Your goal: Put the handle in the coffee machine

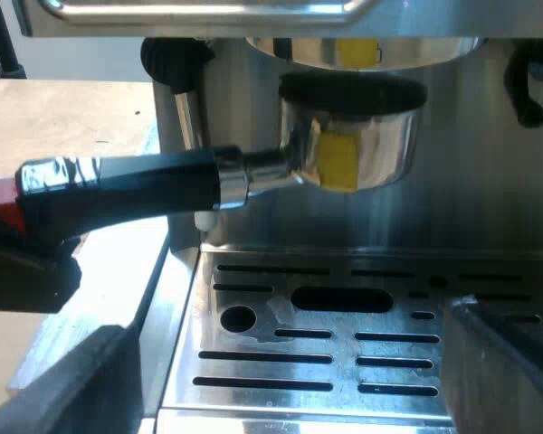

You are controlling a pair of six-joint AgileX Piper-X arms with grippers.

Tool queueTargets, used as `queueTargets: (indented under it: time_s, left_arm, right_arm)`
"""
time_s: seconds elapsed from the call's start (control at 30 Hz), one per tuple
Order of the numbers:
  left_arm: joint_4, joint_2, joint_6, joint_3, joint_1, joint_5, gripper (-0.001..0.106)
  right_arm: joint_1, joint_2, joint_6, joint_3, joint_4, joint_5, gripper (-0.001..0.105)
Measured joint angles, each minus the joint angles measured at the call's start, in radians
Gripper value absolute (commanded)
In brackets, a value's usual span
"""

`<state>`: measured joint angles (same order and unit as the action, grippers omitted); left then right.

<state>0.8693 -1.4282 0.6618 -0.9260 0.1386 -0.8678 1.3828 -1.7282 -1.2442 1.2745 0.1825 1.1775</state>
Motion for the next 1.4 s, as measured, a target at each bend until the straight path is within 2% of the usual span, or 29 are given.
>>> queueTargets:
  time_s: [0.3, 0.4, 0.6, 0.93, 1.2, 1.4]
  left_arm:
    - [0.000, 0.000, 0.000, -0.001, 0.000, 0.002, 0.000]
    - [0.055, 0.000, -0.033, -0.008, 0.000, 0.001, 0.000]
    - [0.069, 0.000, -0.033, -0.009, 0.000, 0.001, 0.000]
    - [0.075, 0.000, -0.033, -0.072, 0.000, 0.005, 0.000]
    - [0.119, 0.000, -0.033, -0.078, 0.000, -0.038, 0.000]
    - [0.121, 0.000, -0.051, -0.078, 0.000, -0.038, 0.000]
  right_arm:
    - [0.000, 0.000, 0.000, 0.000, 0.000, -0.001, 0.070]
    - [0.000, 0.000, 0.000, 0.000, 0.000, -0.001, 0.070]
    - [0.000, 0.000, 0.000, 0.000, 0.000, -0.001, 0.070]
    - [0.000, 0.000, 0.000, 0.000, 0.000, -0.001, 0.070]
    - [0.000, 0.000, 0.000, 0.000, 0.000, -0.002, 0.070]
    - [0.000, 0.000, 0.000, 0.000, 0.000, -0.002, 0.070]
